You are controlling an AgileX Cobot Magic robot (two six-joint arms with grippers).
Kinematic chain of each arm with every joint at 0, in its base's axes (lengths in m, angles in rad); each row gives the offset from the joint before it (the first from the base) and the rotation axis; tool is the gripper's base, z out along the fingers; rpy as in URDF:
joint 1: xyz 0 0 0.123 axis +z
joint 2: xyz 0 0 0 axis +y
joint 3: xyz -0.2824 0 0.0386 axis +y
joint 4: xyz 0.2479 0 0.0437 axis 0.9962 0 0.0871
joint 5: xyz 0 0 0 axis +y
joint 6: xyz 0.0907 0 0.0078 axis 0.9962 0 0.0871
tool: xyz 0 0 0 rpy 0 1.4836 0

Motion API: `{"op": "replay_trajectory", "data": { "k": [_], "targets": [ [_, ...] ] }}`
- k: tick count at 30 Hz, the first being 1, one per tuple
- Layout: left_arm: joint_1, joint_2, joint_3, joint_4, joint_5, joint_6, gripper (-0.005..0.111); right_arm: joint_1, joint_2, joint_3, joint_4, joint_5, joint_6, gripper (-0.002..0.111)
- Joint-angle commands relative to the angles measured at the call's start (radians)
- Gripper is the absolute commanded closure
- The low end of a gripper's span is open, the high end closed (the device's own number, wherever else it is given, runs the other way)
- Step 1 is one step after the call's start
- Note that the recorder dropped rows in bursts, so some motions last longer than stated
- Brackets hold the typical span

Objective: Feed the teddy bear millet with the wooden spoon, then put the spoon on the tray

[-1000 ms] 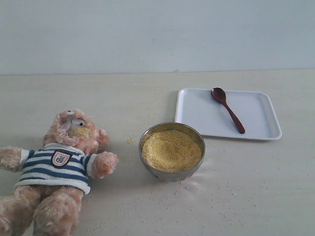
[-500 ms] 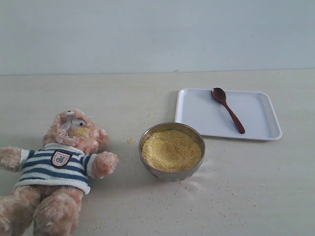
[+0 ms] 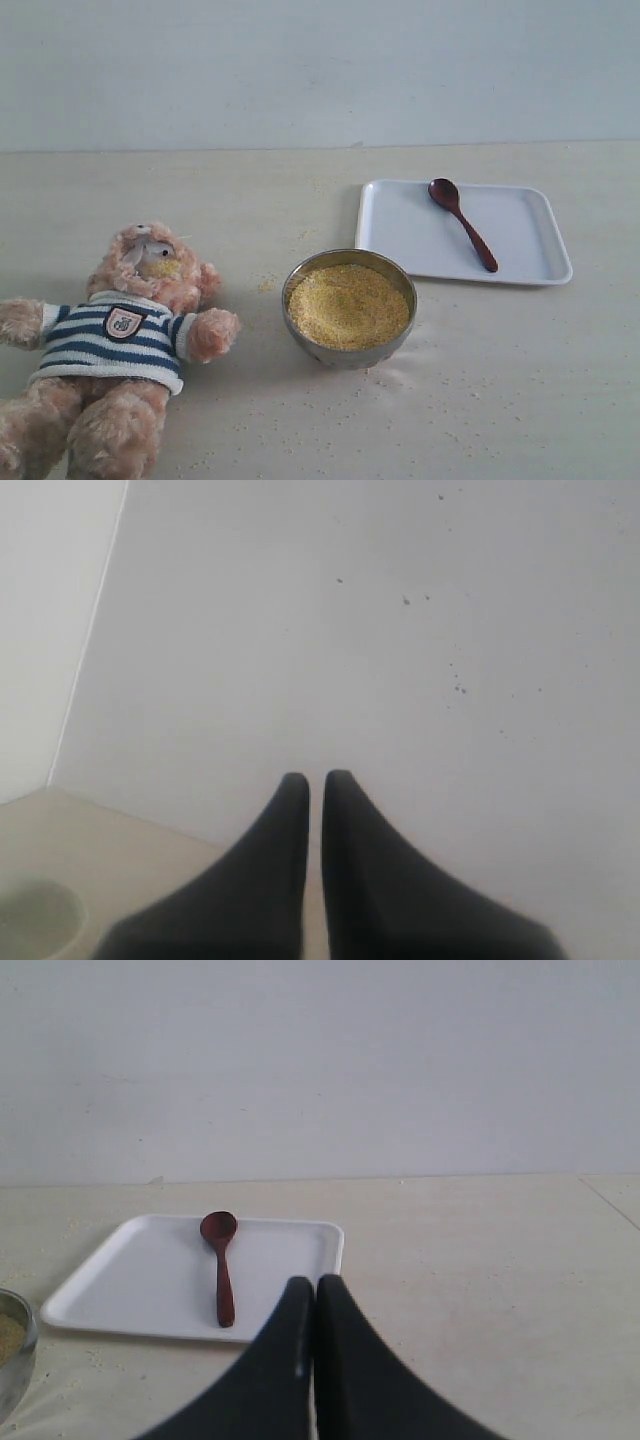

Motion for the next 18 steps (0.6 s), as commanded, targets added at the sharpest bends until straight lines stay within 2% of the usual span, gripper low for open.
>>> {"op": "replay_trajectory", "data": {
  "k": [1, 8, 18],
  "targets": [
    [-0.066, -0.002, 0.007, 0.012, 0.077, -0.006, 0.102, -0.003, -0.006, 0.004, -0.005, -0.007, -0.005, 0.108],
    [-0.139, -0.002, 0.007, 0.012, 0.089, 0.1, 0.102, -0.003, -0.006, 0.004, -0.005, -0.007, -0.005, 0.108],
    [-0.139, -0.002, 0.007, 0.012, 0.152, 0.13, 0.102, -0.003, -0.006, 0.004, -0.005, -0.007, -0.005, 0.108]
  ]
}}
